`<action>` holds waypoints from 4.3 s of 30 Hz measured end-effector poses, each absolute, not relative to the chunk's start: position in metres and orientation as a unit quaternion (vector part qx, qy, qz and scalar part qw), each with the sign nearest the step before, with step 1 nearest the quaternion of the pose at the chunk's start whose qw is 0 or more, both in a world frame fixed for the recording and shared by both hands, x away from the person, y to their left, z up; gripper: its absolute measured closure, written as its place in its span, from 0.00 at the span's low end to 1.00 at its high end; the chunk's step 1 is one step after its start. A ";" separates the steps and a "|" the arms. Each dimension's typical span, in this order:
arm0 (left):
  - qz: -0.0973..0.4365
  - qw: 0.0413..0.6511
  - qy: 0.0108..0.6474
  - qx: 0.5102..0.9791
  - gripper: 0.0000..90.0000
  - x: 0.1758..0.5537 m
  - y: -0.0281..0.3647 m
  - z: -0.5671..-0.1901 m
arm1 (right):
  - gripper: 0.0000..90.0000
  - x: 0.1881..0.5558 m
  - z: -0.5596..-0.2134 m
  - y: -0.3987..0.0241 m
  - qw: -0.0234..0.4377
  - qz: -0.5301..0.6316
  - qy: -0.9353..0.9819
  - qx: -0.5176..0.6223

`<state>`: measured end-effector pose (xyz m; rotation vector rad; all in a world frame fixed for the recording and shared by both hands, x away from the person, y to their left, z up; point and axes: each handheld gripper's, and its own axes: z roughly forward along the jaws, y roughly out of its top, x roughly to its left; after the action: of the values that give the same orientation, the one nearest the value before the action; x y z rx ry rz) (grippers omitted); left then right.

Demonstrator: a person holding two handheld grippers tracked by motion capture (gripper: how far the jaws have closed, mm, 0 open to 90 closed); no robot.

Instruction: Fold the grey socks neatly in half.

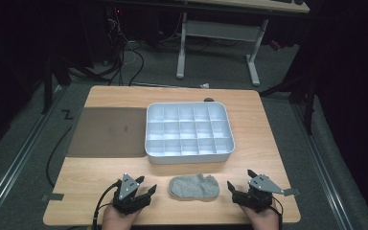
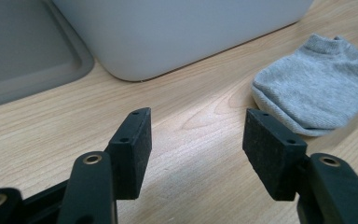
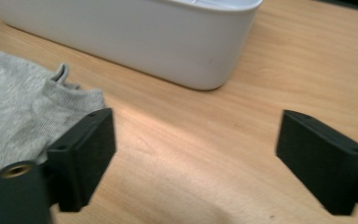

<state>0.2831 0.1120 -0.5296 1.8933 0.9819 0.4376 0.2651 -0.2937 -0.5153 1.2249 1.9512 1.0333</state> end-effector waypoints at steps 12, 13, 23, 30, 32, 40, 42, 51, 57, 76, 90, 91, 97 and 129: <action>0.175 0.462 0.402 0.771 0.49 0.284 0.118 -0.530 | 0.08 0.267 -0.523 -0.287 0.258 0.400 0.751 0.457; 0.177 0.461 0.402 0.771 0.49 0.284 0.118 -0.530 | 0.07 0.267 -0.523 -0.287 0.257 0.402 0.752 0.455; 0.159 0.471 0.393 0.773 0.50 0.283 0.111 -0.525 | 0.18 0.264 -0.520 -0.286 0.244 0.422 0.748 0.451; 0.138 0.474 0.370 0.787 0.52 0.291 0.076 -0.515 | 0.28 0.264 -0.514 -0.279 0.225 0.456 0.741 0.439; 0.137 0.474 0.364 0.790 0.53 0.295 0.064 -0.512 | 0.33 0.268 -0.509 -0.271 0.223 0.456 0.746 0.432; 0.134 0.441 0.362 0.810 0.61 0.302 0.043 -0.525 | 0.46 0.281 -0.502 -0.253 0.210 0.436 0.754 0.444; 0.135 0.426 0.359 0.819 0.64 0.302 0.041 -0.529 | 0.50 0.279 -0.511 -0.252 0.185 0.419 0.766 0.451; 0.140 0.414 0.360 0.824 0.90 0.299 0.043 -0.533 | 0.56 0.281 -0.530 -0.240 0.162 0.371 0.779 0.478; 0.112 0.424 0.376 0.816 0.94 0.301 0.057 -0.534 | 0.57 0.279 -0.530 -0.235 0.179 0.359 0.795 0.455; 0.129 0.425 0.379 0.812 0.95 0.298 0.057 -0.533 | 0.74 0.271 -0.528 -0.233 0.127 0.378 0.787 0.472; 0.125 0.440 0.373 0.808 0.95 0.294 0.056 -0.530 | 0.93 0.268 -0.524 -0.239 0.125 0.396 0.773 0.480; 0.126 0.439 0.369 0.809 0.95 0.294 0.056 -0.529 | 0.93 0.268 -0.523 -0.240 0.127 0.400 0.772 0.478; 0.118 0.444 0.357 0.813 0.94 0.288 0.051 -0.526 | 0.94 0.265 -0.512 -0.247 0.137 0.411 0.763 0.479; 0.123 0.401 0.288 0.861 0.95 0.279 -0.040 -0.529 | 0.94 0.263 -0.506 -0.254 0.126 0.430 0.760 0.471</action>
<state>0.2793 -0.0399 -0.5292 2.1760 0.7279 0.3104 0.2628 -0.2542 -0.5061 1.3719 2.2118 1.2515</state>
